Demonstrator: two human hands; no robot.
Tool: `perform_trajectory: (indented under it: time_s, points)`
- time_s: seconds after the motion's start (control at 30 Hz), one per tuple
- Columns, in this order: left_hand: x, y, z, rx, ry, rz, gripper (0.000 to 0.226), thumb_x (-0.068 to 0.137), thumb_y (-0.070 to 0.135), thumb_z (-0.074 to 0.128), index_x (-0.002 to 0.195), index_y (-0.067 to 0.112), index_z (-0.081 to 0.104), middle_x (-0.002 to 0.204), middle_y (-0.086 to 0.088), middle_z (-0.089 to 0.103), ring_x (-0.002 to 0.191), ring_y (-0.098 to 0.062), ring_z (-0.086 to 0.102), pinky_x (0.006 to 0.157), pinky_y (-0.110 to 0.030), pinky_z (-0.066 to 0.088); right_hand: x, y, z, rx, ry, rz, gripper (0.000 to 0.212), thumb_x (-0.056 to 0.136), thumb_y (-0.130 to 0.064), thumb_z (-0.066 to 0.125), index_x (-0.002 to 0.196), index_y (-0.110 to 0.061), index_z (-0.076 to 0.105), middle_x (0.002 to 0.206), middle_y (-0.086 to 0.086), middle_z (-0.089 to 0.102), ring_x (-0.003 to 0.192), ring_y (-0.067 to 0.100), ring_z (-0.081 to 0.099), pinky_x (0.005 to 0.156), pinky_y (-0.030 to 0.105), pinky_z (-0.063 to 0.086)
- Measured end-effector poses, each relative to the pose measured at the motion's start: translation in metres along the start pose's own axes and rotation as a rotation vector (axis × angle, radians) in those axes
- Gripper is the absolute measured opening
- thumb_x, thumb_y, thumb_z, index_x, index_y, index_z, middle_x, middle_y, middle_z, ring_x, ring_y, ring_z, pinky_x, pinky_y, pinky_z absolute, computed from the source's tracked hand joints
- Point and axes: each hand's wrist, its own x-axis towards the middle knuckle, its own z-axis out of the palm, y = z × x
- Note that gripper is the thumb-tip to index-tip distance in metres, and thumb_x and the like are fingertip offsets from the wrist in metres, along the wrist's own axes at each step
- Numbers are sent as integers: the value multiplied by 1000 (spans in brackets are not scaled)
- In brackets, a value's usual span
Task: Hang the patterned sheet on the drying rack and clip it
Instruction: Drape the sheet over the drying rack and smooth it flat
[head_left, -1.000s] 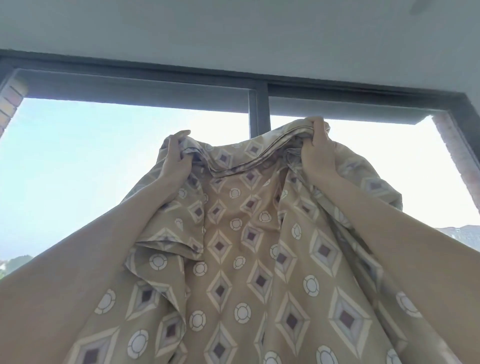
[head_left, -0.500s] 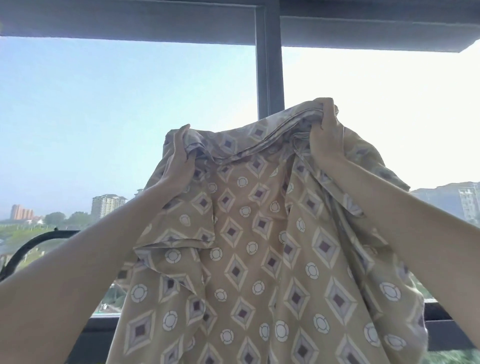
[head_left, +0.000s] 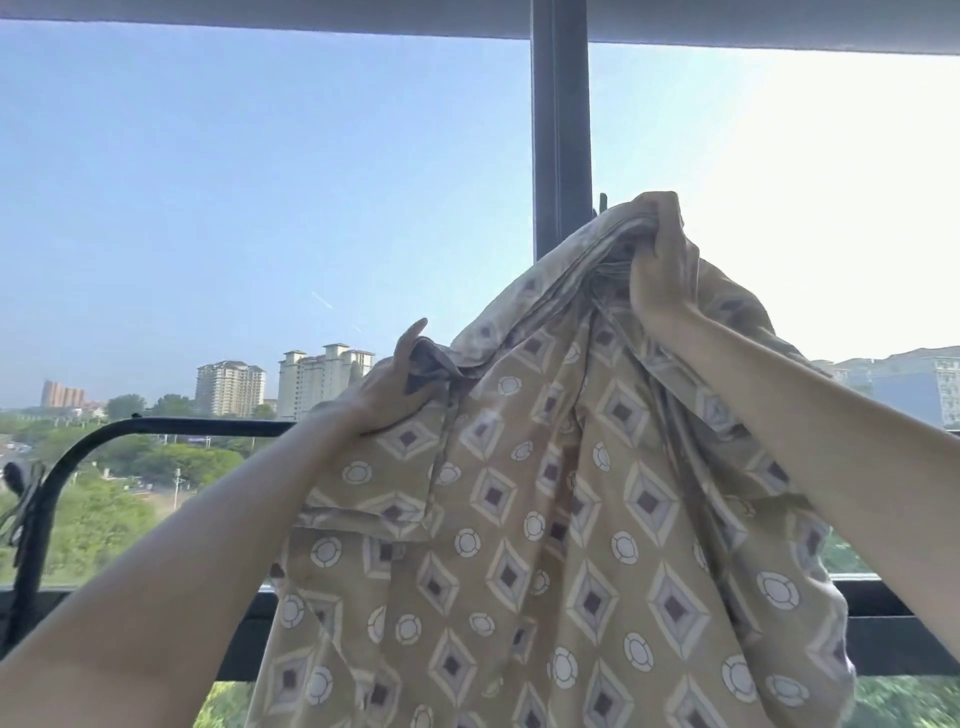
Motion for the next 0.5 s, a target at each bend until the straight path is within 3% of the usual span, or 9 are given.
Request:
perform_trajectory:
  time_s: [0.1, 0.17, 0.3, 0.43, 0.5]
  points:
    - [-5, -1, 10, 24, -21, -108, 83, 86, 50, 50, 139, 49, -14, 126, 15, 51, 118, -15, 51, 100, -47, 40, -2, 6, 6, 12, 4, 41, 38, 82, 6, 24, 108, -8, 48, 81, 4, 56, 63, 11, 44, 53, 10, 32]
    - [-10, 4, 14, 77, -26, -187, 75, 87, 59, 44, 139, 49, -9, 134, 12, 48, 124, -23, 45, 98, -51, 41, -5, 10, 8, 17, 10, 64, 40, 81, 7, 23, 109, -8, 47, 84, 9, 57, 67, 15, 45, 53, 10, 33]
    - [-19, 14, 14, 257, -106, -300, 57, 90, 64, 28, 138, 43, 6, 142, 1, 42, 111, -32, 54, 85, -43, 46, -14, 17, 10, 29, 17, 82, 42, 77, 9, 22, 109, -5, 47, 84, 12, 57, 68, 17, 45, 52, 11, 32]
    - [-21, 22, 10, 358, -243, -324, 50, 92, 63, 13, 131, 33, 18, 111, -16, 60, 74, -25, 53, 70, -36, 41, -16, 15, 16, 48, 2, 49, 38, 77, 5, 20, 103, -7, 46, 80, 6, 54, 68, 17, 44, 57, 20, 31]
    - [-22, 27, 9, 417, -229, -302, 47, 95, 57, 10, 133, 31, 22, 107, -18, 62, 73, -24, 50, 68, -34, 36, -17, 14, 18, 42, -9, 49, 37, 78, 5, 20, 104, -5, 46, 81, 6, 53, 69, 17, 44, 56, 22, 30]
